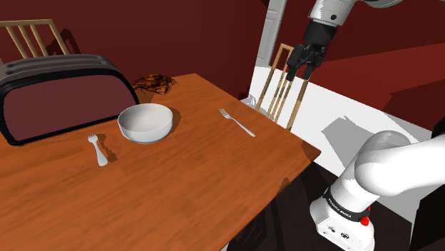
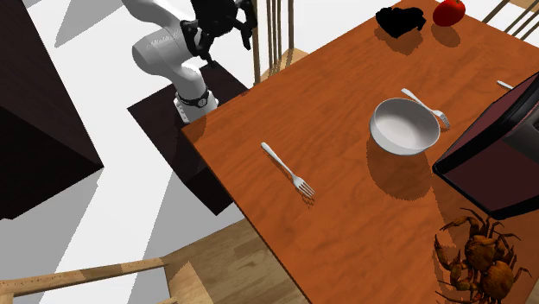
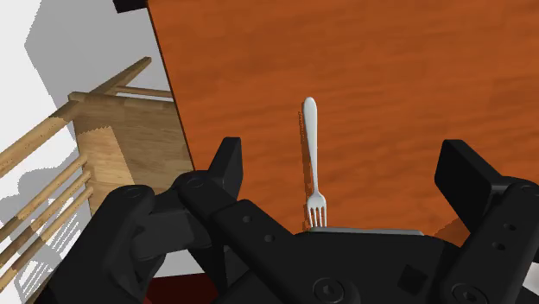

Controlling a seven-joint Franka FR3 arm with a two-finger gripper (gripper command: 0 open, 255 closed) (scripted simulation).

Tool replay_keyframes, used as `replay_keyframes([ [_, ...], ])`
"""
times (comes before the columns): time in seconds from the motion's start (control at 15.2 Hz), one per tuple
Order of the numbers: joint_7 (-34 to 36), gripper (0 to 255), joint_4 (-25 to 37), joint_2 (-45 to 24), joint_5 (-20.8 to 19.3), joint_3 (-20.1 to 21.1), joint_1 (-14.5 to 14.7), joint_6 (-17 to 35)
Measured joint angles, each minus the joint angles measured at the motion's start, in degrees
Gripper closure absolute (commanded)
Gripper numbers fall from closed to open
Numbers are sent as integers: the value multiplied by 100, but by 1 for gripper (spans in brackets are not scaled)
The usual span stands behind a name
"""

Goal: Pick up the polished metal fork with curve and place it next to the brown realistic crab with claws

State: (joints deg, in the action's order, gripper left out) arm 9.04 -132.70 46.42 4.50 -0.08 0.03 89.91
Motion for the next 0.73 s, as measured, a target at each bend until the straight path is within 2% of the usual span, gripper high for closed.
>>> replay_keyframes([
  [0.13,7,0,-23,-57,-4,9,-5,79],
  [0.26,48,0,-113,-257,-5,53,-17,370],
  [0.73,264,0,-428,-1264,-18,265,-66,1714],
])
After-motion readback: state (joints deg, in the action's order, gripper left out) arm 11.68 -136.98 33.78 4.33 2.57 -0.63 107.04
